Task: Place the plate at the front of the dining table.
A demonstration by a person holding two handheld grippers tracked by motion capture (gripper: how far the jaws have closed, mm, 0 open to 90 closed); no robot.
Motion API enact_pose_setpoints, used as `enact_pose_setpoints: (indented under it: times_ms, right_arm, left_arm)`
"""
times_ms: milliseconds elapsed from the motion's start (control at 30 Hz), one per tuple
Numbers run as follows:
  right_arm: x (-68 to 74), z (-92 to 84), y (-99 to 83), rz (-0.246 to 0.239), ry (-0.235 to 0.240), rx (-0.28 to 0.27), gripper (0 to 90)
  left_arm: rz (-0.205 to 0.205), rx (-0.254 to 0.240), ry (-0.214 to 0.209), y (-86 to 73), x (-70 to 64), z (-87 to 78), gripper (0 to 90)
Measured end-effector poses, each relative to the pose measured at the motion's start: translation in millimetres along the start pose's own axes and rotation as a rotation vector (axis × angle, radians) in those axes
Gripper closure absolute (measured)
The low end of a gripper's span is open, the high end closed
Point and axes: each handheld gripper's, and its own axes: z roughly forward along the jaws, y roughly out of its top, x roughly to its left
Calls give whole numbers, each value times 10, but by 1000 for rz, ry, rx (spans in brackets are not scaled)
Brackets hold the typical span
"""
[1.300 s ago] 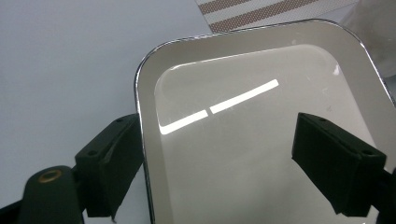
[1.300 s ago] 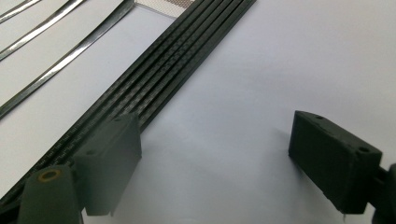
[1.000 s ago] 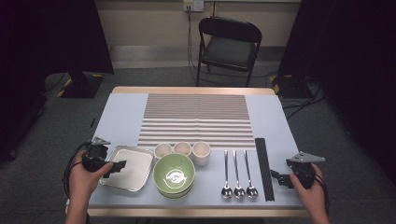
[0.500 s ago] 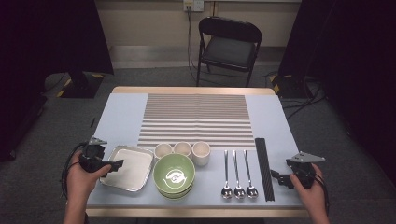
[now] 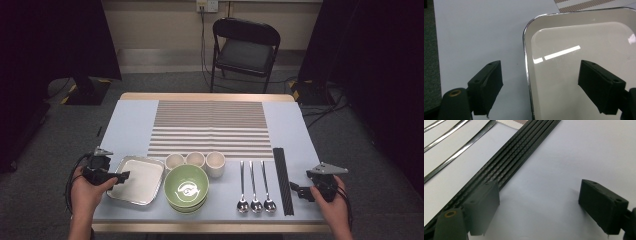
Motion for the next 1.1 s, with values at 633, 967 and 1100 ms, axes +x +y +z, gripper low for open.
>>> enact_pose_setpoints:
  times_ms: [633, 967, 1100]
  right_arm:
    - [-1, 0, 0, 0, 0, 0, 163]
    - [-1, 0, 0, 0, 0, 0, 163]
    - [-1, 0, 0, 0, 0, 0, 163]
  left_arm:
    - [5, 20, 69, -52, 22, 13, 345]
    - [-26, 36, 67, -70, 34, -4, 442]
    - [-27, 29, 84, -74, 40, -17, 474]
